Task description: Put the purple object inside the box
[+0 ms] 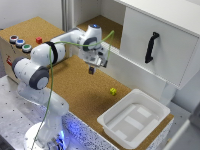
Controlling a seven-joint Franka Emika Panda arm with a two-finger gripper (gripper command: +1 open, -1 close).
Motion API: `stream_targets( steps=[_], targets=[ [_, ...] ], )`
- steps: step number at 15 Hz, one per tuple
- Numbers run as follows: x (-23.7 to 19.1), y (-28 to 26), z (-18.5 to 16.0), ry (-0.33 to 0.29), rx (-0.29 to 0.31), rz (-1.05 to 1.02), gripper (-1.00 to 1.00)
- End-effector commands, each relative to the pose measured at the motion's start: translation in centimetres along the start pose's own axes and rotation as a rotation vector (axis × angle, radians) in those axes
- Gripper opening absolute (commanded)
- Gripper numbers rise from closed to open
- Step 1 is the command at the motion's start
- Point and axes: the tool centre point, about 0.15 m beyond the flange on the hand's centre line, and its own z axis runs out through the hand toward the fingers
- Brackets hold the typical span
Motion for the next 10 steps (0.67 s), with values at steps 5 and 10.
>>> stream_targets(
  steps=[5,10],
  targets=[
    [-3.0,19.9,3.6,0.042,0.072,-0.011,-1.00],
    [-4.4,25.9,6.7,0.042,0.059,0.110,-1.00]
  ],
)
